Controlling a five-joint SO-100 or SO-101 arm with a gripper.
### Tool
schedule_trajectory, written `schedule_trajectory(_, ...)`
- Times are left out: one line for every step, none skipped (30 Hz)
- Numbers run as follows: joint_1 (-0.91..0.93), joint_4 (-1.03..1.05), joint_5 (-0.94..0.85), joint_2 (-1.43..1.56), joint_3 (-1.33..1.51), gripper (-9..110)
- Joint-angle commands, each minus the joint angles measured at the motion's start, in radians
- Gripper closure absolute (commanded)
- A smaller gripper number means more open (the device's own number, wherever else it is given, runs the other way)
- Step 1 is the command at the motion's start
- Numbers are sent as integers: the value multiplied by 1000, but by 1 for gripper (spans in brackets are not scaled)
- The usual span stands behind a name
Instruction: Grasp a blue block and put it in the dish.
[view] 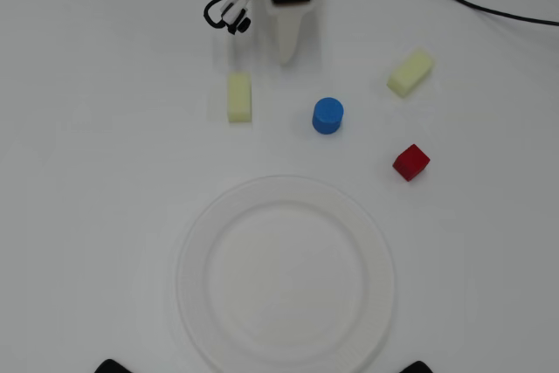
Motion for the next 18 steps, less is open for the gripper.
schedule_trajectory(-11, 72, -25, 178, 86, 101)
schedule_trajectory(-11, 72, -25, 178, 86, 101)
schedule_trajectory(-11, 72, -25, 178, 86, 101)
schedule_trajectory(-11, 72, -25, 178, 86, 101)
schedule_trajectory(-11, 72, -25, 178, 86, 101)
schedule_trajectory(-11, 72, -25, 178, 86, 101)
schedule_trajectory(-11, 72, -25, 178, 86, 101)
schedule_trajectory(-11, 72, -26, 178, 86, 101)
schedule_trajectory(-11, 72, -26, 178, 86, 101)
schedule_trajectory(-11, 72, -26, 178, 86, 101)
schedule_trajectory(-11, 72, -26, 178, 86, 101)
schedule_trajectory(-11, 72, -26, 178, 86, 101)
schedule_trajectory(-11, 72, -25, 178, 86, 101)
schedule_trajectory(-11, 72, -21, 178, 86, 101)
schedule_trajectory(-11, 72, -20, 178, 86, 101)
schedule_trajectory(-9, 72, -20, 178, 86, 101)
schedule_trajectory(-8, 66, -25, 178, 86, 101)
schedule_trajectory(-3, 58, -29, 178, 86, 101)
